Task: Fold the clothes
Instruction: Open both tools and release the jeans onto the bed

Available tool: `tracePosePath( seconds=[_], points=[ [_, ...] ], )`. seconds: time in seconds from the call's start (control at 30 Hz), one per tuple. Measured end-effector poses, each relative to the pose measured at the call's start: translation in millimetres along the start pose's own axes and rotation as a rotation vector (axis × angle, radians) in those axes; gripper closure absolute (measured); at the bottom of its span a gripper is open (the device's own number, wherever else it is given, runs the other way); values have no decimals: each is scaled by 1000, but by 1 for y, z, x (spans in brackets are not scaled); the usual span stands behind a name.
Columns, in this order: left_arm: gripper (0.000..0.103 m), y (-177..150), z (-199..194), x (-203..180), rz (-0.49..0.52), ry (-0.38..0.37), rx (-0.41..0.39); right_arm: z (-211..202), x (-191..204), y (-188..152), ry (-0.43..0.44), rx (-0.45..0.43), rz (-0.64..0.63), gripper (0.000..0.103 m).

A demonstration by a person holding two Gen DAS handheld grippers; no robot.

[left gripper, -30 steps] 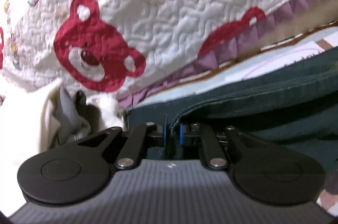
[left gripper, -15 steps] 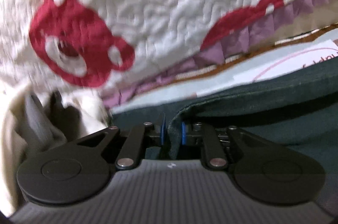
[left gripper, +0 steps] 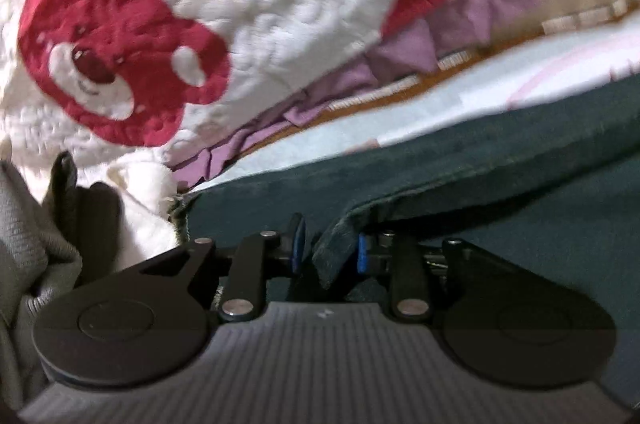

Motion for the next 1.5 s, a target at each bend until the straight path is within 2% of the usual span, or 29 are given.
tracePosePath(
  seconds=[0.03,0.1,0.13,0.2,0.27,0.33,0.37,0.43,0.5,0.57,0.63,0.7,0.8,0.93,1.0,1.07,1.1,1.17,1.3,1.33,1.4,1.43,1.5],
  points=[
    [72,5,-1,7,-34,0,-12,0,1,1,1,-2,-7,82],
    [59,13,-5,26,-102,51,-44,-1,2,5,2,-5,9,80],
    [47,14,-4,35,-165,64,-52,0,2,6,3,-1,20,79],
    [46,6,6,50,-274,44,-4,3,-1,5,15,20,60,70],
    [46,-1,13,61,-299,68,18,5,-4,4,27,42,102,65],
    [46,-5,7,67,-297,76,-12,2,-8,5,43,38,161,62],
    [46,-7,4,70,-296,81,-27,-2,-11,9,54,18,204,61],
    [44,-7,-5,74,-290,95,-65,-31,-12,23,0,-142,223,57],
    [43,-7,-13,83,-332,106,-93,-57,2,37,4,-254,146,55],
    [40,-9,-20,91,-422,83,-126,-71,24,44,39,-280,48,55],
    [40,-19,-22,101,-568,19,-143,-87,56,38,103,-291,-53,55],
    [40,-36,-21,109,-687,14,-99,-107,94,23,201,-306,-159,55],
    [40,-69,-33,110,-762,-16,-19,-124,155,-28,372,-239,-324,49],
    [39,-114,-64,112,-841,-68,67,-132,226,-107,510,-76,-515,48],
    [39,-139,-83,121,-932,-40,87,-133,258,-146,554,12,-632,44],
    [39,-154,-95,127,-985,-37,92,-126,276,-171,441,-2,-773,44],
    [39,-159,-99,127,-988,-43,101,-121,281,-176,392,-23,-812,42],
    [39,-165,-107,121,-991,-72,107,-109,288,-175,376,-5,-786,42],
    [39,-171,-111,107,-973,-118,74,-97,290,-161,405,82,-584,37],
    [42,-164,-109,104,-946,-120,76,-91,291,-160,413,100,-552,36],
    [42,-136,-108,96,-859,-190,19,-81,293,-158,427,133,-508,32],
    [40,-118,-107,87,-796,-256,-2,-76,295,-155,433,148,-497,31],
    [40,-95,-96,69,-715,-327,17,-70,298,-151,436,171,-486,28]
  ],
)
Point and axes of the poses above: each gripper's, at about its wrist camera, not at the fingertips, and z roughly the way its jaws point, x to its left, y to its top, the point moved 9 cm from there along z, roughly the way its jaws point, and after that the axes turned 5 degrees about y, right-handed, at the moved point
